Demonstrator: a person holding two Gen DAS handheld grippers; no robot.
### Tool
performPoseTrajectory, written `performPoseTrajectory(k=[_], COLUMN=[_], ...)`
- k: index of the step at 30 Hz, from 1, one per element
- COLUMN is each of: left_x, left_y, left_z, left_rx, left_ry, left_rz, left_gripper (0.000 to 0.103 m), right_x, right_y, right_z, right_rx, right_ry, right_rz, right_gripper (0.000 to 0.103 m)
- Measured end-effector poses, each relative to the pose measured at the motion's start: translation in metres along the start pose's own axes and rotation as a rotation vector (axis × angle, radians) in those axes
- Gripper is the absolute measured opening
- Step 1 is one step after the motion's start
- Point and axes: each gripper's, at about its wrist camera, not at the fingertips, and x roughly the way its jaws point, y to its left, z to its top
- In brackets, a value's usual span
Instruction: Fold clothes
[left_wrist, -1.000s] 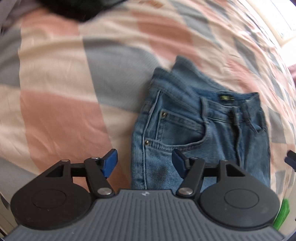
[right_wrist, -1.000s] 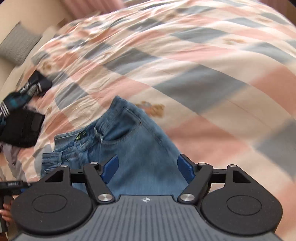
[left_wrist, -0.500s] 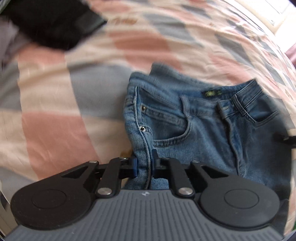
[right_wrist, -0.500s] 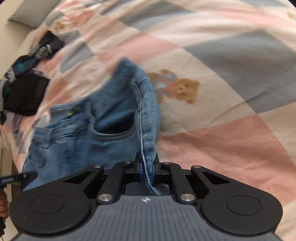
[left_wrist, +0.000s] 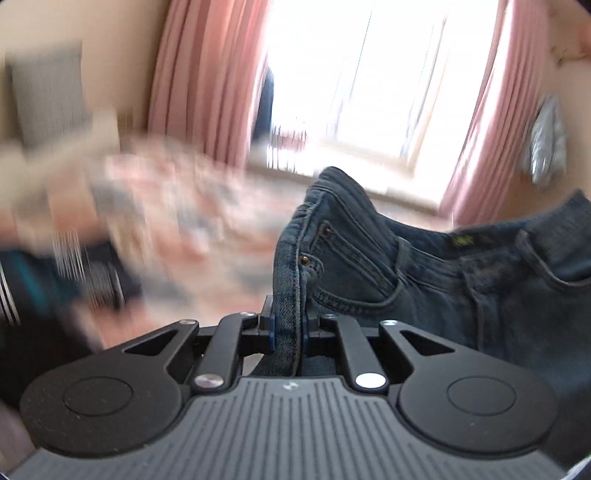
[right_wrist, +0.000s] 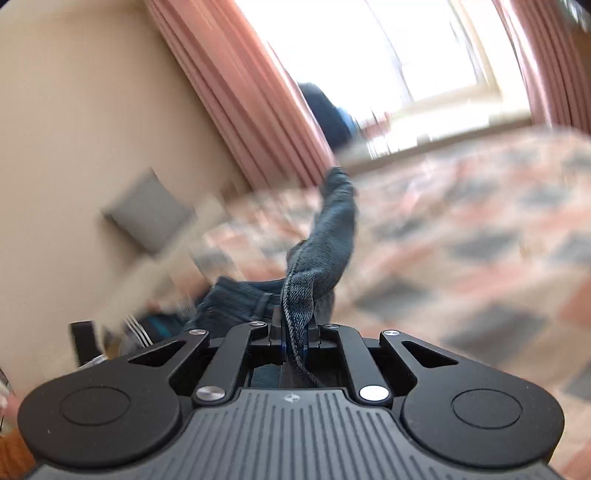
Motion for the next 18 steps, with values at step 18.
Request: performPoseTrajectory(k=[18], left_x=[-0.085], left_y=[-0.259], left_z=[0.274], left_rx=[0.501], left_ry=[-0.537], left_rz=[-0.217], left_gripper=[0.009], right_x=[-0.120], right_y=[0.141], right_z=[0.092], right_rx=[-0.051], right_ry=[-0.641], right_rz=[0.004], right_gripper=[0.008])
